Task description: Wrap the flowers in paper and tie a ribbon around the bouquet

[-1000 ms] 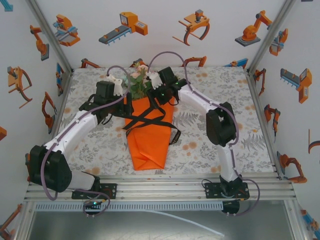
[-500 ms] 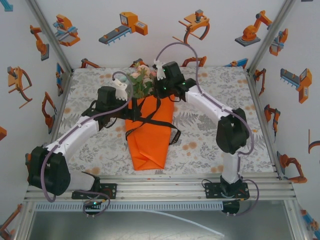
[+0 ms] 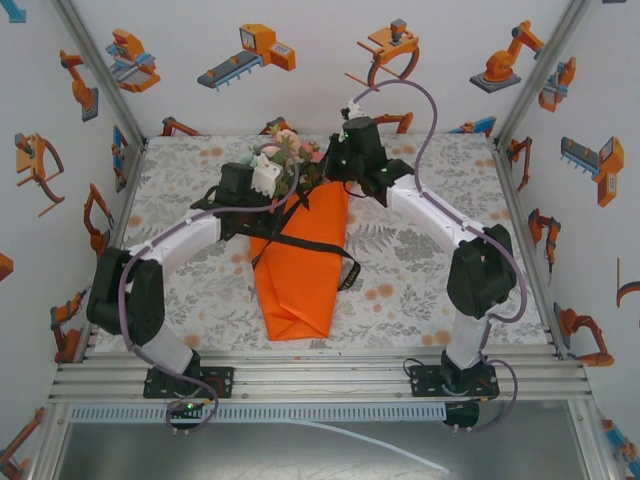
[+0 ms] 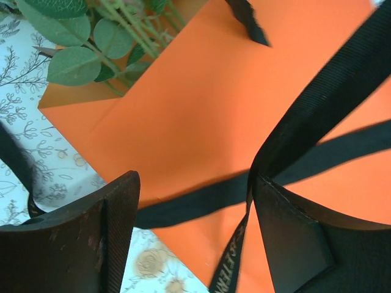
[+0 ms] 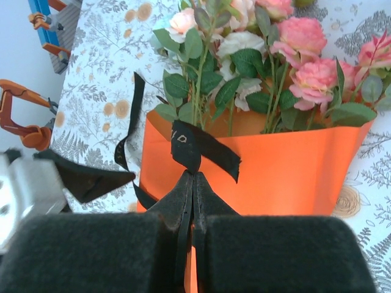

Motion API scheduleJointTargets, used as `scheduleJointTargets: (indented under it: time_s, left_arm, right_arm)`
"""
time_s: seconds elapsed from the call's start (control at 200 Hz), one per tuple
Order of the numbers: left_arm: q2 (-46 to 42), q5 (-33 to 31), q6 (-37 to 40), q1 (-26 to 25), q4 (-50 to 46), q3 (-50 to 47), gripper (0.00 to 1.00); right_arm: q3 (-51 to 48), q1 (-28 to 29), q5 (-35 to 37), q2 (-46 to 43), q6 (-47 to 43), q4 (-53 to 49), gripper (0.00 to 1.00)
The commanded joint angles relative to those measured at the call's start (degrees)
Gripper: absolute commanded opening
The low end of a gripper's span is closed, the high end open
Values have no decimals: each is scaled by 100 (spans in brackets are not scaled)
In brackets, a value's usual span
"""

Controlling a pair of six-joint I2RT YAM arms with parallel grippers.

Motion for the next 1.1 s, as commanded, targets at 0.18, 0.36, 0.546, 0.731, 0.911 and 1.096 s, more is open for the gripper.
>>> scheduleJointTargets:
  time_s: [0.18, 0.36, 0.546, 0.731, 0.911, 1.096]
  left_arm:
    - [732, 1039, 789, 104, -988, 584, 69]
    - [1154, 1047, 858, 111, -1466, 861, 57]
    - [1177, 937, 906, 127, -1680, 851, 48]
    - [1080, 871, 888, 203, -2041, 840, 44]
    - [646, 925, 621, 324, -1526, 497, 48]
    - [2, 984, 336, 402, -757, 126, 56]
  right_arm:
    - [-237, 26, -88, -112, 122, 68, 0]
    - [-264, 19, -136, -141, 116, 70, 0]
    - [-306, 23, -65, -198, 104, 65, 0]
    - [-318, 23, -56, -266, 54, 9, 0]
    - [-343, 23, -56, -309, -7, -48, 0]
    - [-345, 30, -47, -340, -63, -99, 0]
